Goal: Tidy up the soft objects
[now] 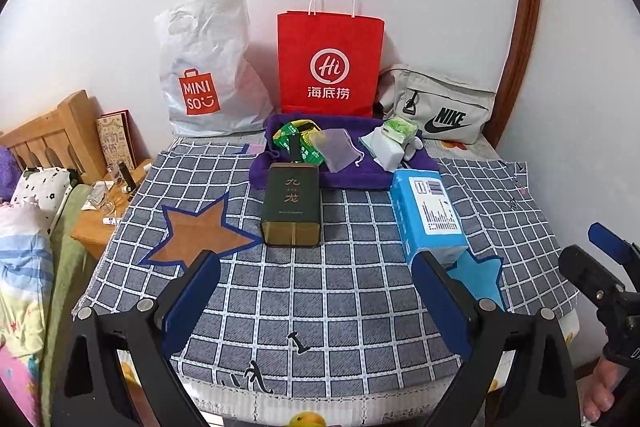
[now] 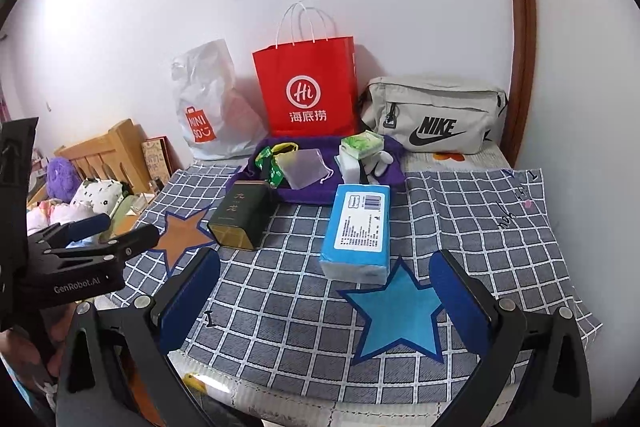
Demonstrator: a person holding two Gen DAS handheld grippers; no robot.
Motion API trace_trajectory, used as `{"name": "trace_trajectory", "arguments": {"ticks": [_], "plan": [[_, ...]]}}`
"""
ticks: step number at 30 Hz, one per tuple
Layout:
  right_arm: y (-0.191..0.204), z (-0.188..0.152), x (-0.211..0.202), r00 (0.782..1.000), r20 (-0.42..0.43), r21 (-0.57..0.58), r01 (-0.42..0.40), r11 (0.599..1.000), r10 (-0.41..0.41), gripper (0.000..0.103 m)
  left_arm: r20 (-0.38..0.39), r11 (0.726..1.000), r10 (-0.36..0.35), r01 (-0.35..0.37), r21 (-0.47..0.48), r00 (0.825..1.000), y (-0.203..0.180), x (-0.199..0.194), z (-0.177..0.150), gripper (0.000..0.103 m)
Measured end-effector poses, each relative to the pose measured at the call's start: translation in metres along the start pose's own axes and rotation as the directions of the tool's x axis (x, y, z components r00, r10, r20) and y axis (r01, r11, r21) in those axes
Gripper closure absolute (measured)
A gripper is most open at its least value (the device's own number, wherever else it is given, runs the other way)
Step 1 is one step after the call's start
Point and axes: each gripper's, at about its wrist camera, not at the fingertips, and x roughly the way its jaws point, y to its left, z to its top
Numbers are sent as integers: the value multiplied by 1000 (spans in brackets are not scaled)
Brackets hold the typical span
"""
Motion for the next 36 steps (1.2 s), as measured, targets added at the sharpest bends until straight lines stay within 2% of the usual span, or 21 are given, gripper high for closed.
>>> {"name": "trace_trajectory", "arguments": {"ticks": [10,36], "plan": [[4,-4,-5,1000,10,-4,11,1000,-11,0,25,1000,-8,8,-5,1000,1,-12,-3,6],[12,-7,-9,1000,15,-24,15,1000,-15,0,31,1000,-3,3,-2,1000,-1,-18,-3,6]]}}
